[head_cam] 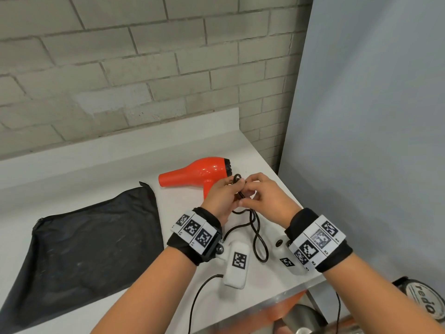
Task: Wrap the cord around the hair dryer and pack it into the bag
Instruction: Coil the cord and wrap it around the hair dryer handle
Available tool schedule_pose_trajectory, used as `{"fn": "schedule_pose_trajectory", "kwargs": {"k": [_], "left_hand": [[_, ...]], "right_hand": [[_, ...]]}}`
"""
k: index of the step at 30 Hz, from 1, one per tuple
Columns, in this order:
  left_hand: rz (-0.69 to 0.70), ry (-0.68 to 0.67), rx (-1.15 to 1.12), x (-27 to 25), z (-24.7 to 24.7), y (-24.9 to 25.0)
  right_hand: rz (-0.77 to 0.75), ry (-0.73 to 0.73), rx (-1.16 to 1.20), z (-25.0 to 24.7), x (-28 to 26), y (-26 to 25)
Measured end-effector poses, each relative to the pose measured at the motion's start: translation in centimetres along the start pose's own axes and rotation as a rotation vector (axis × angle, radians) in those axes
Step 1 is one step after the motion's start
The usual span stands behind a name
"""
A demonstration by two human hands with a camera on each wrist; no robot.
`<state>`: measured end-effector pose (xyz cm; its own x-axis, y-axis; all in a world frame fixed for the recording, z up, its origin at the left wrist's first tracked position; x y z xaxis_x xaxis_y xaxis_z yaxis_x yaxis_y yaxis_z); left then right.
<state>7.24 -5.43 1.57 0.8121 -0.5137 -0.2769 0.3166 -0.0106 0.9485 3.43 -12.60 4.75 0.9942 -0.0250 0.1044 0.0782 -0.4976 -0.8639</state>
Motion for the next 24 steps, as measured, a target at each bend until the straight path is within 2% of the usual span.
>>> {"fn": "schedule_pose_trajectory", "kwargs": {"k": [4,7,10,16,18,21,24], "left_hand": [[0.004,0.046,0.052,0.5,-0.8,-0.4],[0.022,0.062,0.154,0.5,-1.2,-0.5],[0.038,0.071,0.29,0.1,-1.9,0.0],[0.02,0.304,0.634,1.3,-6.8,0.9],[-0.019,0.299,0.566,1.9,-7.2,0.1],[-0.051,0.287,0.433,2.6,-7.4,-0.9],[-0.057,0.316,0.38,3.3,-7.7,-1.3]], "right_hand": [[0.004,0.043,-0.02,0.0,0.1,0.5],[0.097,0.067,0.046,-0.4,0.1,1.6],[0.19,0.016,-0.124,-0.9,0.4,3.1],[0.262,0.281,0.022,-6.9,-0.8,5.0],[0.278,0.36,0.037,-8.8,-1.4,5.4],[0.298,0.417,0.241,-10.0,-2.0,6.1],[0.219,0.452,0.444,-10.9,-2.6,5.5]]}}
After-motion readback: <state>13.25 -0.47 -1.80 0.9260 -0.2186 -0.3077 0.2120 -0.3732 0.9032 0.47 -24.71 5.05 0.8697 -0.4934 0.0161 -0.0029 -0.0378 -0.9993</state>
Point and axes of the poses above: each hand's wrist, its own x-axis towards the middle knuckle, its own z-axis out of the palm, y = z × x, the point moved 9 cm from there along x, towards the middle knuckle, and after that the axes turned 11 degrees about x, right-handed, at the moved point
